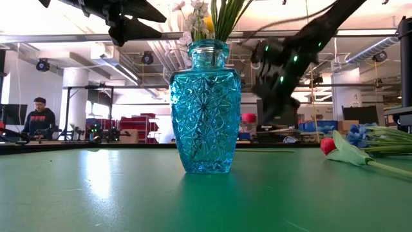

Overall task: Sort flowers into vase by color
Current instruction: Put the top red flower into the blue vase

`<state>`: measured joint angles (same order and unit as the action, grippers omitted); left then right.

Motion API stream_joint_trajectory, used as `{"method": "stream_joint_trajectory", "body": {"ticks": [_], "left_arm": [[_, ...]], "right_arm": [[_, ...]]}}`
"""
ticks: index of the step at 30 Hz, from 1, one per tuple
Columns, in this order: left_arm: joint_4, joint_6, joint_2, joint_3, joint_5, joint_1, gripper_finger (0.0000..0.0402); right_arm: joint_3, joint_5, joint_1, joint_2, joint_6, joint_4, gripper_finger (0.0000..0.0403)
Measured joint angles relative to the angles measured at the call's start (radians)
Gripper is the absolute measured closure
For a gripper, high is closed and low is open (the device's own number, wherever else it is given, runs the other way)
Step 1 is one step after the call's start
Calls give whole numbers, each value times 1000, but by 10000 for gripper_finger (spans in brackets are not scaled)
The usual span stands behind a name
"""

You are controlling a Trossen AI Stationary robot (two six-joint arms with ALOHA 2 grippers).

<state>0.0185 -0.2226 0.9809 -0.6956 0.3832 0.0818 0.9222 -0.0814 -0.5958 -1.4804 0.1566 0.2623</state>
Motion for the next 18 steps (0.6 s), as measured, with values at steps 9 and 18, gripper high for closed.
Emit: {"method": "stream_joint_trajectory", "body": {"ticks": [9, 18], "left_arm": [[1, 3, 0, 0, 0, 0, 155], [2, 3, 0, 0, 0, 0, 154]], "right_arm": [[-14, -1, 101, 285, -6, -69, 391], [-16, -75, 267, 498, -106, -143, 391]]}}
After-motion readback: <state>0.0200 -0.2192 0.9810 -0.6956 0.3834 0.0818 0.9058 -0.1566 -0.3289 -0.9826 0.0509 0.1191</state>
